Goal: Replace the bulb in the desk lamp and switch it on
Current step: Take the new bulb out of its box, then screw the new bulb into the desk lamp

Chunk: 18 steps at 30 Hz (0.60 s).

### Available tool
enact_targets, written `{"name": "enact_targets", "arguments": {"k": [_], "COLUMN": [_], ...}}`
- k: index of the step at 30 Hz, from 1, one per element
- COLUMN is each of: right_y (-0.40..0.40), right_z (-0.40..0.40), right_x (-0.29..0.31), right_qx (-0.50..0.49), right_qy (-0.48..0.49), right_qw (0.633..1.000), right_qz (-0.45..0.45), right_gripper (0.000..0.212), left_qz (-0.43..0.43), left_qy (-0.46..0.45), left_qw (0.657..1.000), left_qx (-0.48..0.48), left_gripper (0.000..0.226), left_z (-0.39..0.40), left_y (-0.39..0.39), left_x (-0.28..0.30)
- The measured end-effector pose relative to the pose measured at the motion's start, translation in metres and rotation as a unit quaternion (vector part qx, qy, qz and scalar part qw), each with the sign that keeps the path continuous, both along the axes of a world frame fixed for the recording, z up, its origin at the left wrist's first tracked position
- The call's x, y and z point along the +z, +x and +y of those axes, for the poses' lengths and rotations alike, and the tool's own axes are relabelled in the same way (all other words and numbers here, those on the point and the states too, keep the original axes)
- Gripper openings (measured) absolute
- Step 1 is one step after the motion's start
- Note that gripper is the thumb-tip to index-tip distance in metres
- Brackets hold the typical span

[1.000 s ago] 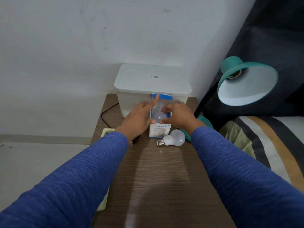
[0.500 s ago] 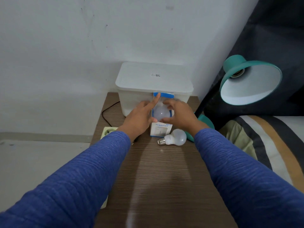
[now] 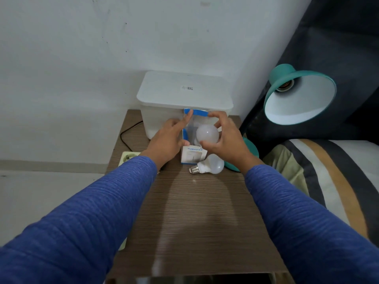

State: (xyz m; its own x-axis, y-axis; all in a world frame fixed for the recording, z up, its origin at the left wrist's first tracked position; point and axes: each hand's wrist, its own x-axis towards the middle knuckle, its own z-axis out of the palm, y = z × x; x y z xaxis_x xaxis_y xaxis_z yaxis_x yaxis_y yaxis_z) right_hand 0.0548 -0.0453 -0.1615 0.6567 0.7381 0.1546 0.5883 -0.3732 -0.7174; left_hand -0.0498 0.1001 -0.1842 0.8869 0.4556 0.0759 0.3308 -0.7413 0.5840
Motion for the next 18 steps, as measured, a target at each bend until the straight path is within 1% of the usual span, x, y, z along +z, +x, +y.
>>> {"name": "enact_targets", "arguments": {"k": [2,4,7,8,12,14,16,18], "right_y": [0.000,-0.002,-0.008,-0.010,-0.013,-0.014,-0.015,-0.016], "right_z": [-0.006,-0.010,-0.018,-0.021,-0.025,-0.024,-0.021,-0.018], "right_x": [0.001,0.001,0.004,0.005,0.007,0.008,0.009,0.009], "right_qx": [-0.010,-0.046,-0.092,-0.104,-0.153,-0.166,-0.168,-0.165], "right_qy": [0.028,0.061,0.147,0.170,0.253,0.274,0.282,0.285], "right_qw": [0.999,0.996,0.968,0.958,0.922,0.906,0.898,0.895], "right_qz": [0.013,0.056,0.183,0.206,0.249,0.275,0.293,0.301], "right_gripper": [0.066,0.051,0.032,0.030,0.022,0.018,0.016,0.013], "left_qz": [-0.005,-0.019,-0.054,-0.065,-0.100,-0.100,-0.104,-0.101], "left_qy": [-0.002,-0.004,-0.007,-0.004,0.005,0.007,0.009,0.032], "left_qw": [1.000,1.000,0.998,0.997,0.994,0.994,0.994,0.994], "left_qx": [0.009,0.023,0.043,0.048,0.043,0.037,0.032,0.031], "left_gripper": [0.086,0.086,0.085,0.084,0.078,0.070,0.053,0.035], "left_z": [-0.002,-0.005,-0.011,-0.013,-0.018,-0.019,-0.020,-0.020], "left_y": [-0.001,-0.001,-0.002,-0.002,-0.004,-0.007,-0.010,-0.013], "left_x": [0.001,0.003,0.008,0.010,0.012,0.009,0.005,-0.002]}}
